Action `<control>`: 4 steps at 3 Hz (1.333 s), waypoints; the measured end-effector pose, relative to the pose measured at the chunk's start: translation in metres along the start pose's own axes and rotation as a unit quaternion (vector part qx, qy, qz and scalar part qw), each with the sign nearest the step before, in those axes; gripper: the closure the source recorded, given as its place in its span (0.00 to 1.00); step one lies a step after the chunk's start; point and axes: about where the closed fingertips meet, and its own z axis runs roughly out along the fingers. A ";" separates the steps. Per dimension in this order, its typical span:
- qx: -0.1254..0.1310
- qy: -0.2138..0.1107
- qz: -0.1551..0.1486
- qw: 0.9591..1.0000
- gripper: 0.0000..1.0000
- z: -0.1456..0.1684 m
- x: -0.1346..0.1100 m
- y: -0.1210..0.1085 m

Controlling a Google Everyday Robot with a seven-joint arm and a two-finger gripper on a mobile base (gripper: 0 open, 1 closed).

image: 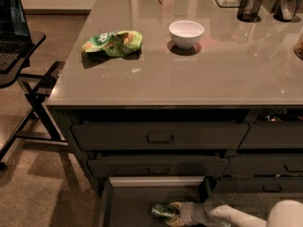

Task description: Pick green can from bottom drawer and place on counter

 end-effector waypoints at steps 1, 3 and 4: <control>0.029 -0.036 0.011 0.999 1.00 -0.034 0.001 0.014; 0.100 -0.114 -0.015 0.988 1.00 -0.147 -0.019 0.032; 0.129 -0.127 -0.037 0.983 1.00 -0.196 -0.042 0.028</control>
Offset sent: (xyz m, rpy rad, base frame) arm -0.0815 -0.1047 0.1050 0.2474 -0.2141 -0.1825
